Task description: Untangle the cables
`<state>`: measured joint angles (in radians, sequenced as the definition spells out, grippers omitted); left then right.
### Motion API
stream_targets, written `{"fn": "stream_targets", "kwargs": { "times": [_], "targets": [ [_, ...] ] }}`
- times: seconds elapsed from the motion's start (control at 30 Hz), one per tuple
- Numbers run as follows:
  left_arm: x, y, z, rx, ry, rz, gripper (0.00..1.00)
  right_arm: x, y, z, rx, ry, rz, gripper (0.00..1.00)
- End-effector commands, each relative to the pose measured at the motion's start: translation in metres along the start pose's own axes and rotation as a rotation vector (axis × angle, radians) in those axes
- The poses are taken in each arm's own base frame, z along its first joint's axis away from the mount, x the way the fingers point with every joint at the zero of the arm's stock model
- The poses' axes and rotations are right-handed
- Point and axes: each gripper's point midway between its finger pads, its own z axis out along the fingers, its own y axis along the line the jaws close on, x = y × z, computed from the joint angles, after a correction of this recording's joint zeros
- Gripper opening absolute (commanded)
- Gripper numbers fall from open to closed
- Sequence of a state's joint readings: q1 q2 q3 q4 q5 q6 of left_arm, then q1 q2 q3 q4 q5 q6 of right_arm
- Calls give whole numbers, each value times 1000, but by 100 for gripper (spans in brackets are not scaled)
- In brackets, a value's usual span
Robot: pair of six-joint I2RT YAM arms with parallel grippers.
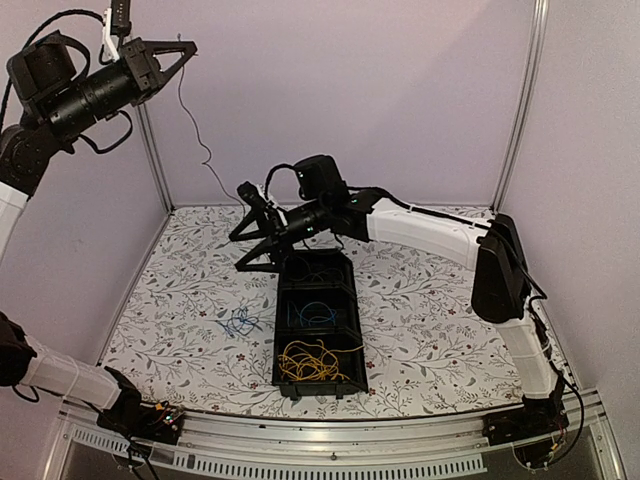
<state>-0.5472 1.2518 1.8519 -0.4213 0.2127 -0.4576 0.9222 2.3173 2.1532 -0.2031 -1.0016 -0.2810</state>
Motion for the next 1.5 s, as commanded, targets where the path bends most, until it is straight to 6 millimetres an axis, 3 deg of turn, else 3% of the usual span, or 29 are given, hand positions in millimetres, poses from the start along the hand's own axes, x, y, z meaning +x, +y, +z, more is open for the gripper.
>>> {"fn": "stream_targets", "kwargs": {
  "times": [0.0,0.1,0.2,0.43,0.63,0.77,1.0,1.1,1.47],
  "targets": [
    [-13,-6,2,16,-57,15,0,20,-11,8,42,29,68,94],
    [-3,1,14,11,-35,20,0,33,-10,-1,53,57,96,93],
    [19,6,29,34,12,4,0,71,-15,-27,120,126,145,94],
    [64,14,56,99,90,-60,0,119,-16,-126,318,227,196,97],
    [107,18,84,153,190,-124,0,156,-2,-213,500,308,171,99],
    [132,20,100,173,236,-148,0,185,3,-271,617,323,245,99],
    [173,20,124,210,314,-208,0,202,-7,-352,791,289,312,99],
    [188,19,131,222,341,-223,0,203,-7,-363,810,275,328,99],
    [260,47,136,166,462,-277,0,217,-4,-354,751,266,386,99]
  ]
}}
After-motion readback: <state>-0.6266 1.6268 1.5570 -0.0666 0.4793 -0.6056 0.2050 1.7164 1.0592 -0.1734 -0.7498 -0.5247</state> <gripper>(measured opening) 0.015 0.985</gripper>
